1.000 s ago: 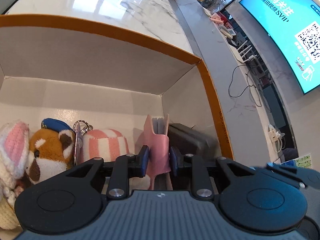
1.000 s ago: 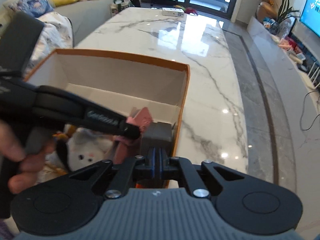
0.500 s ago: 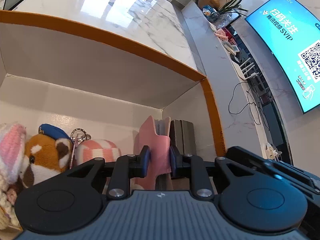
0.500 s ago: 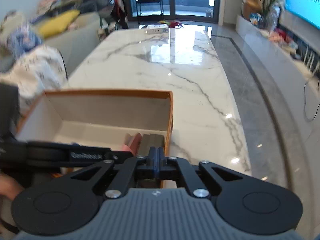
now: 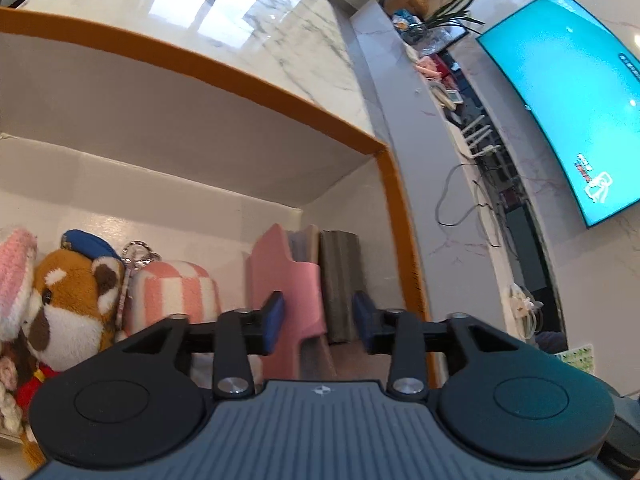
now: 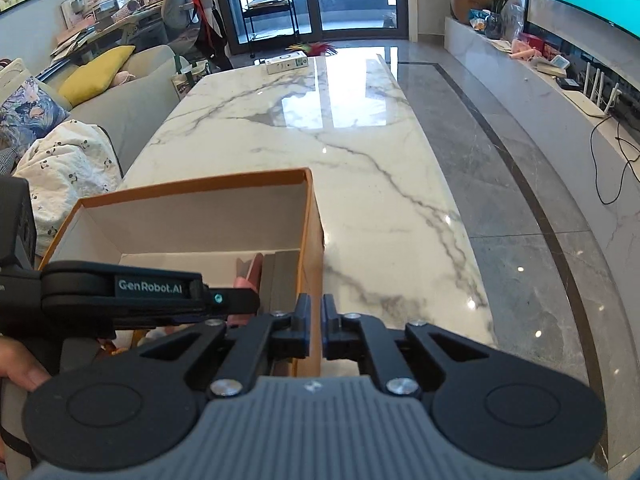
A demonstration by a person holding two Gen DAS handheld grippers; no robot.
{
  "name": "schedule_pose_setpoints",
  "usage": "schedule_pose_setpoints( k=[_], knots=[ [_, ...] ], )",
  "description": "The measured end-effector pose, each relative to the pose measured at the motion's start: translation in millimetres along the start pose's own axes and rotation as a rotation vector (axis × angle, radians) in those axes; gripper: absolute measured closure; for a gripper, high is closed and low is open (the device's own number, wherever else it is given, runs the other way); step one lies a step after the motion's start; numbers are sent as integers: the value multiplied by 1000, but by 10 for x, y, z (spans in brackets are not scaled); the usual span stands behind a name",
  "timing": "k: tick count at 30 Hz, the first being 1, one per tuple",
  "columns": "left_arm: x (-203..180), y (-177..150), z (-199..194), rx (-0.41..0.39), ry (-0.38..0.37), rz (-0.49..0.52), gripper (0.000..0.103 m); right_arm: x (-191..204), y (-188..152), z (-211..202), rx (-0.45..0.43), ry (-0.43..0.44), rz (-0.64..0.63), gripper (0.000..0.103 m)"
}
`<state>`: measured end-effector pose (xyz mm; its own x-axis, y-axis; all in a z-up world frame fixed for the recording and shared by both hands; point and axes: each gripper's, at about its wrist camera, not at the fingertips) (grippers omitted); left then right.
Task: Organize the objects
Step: 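Open both grippers to release the notebook and case inside the box, then grasp the tan cardboard box with left gripper while right gripper grasps the illustrated card box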
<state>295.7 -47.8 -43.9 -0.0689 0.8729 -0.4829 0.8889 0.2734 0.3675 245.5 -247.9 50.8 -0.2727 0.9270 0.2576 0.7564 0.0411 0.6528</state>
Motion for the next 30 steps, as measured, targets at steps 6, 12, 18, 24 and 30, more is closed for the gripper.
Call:
schedule_pose_setpoints(
  k=[6,12,18,24,30],
  knots=[
    [-125,-56,-112,-40,0,66,47,17,-92,-110,-6,14,8,93],
    [-187,-147,-324,-89,18,98,47,37,-168,-291,-34,21,16,77],
    [-248,-254,-705,-153,30,151,47,79,-267,-499,-78,59,30,73],
    [-261,-433,-1191,-224,78,257,47,196,-447,-643,-126,114,19,65],
    [-42,-757,-1701,-297,134,322,47,460,-729,-689,-141,145,-75,52]
  ],
)
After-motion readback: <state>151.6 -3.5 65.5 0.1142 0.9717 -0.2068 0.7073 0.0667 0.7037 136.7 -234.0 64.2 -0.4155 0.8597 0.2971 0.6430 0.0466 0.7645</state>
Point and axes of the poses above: each gripper's, at about its wrist camera, not at the fingertips, and z roughly the way its jaws point, x to its left, y to its top, and after that the axes turned 11 degrees about y, right-handed
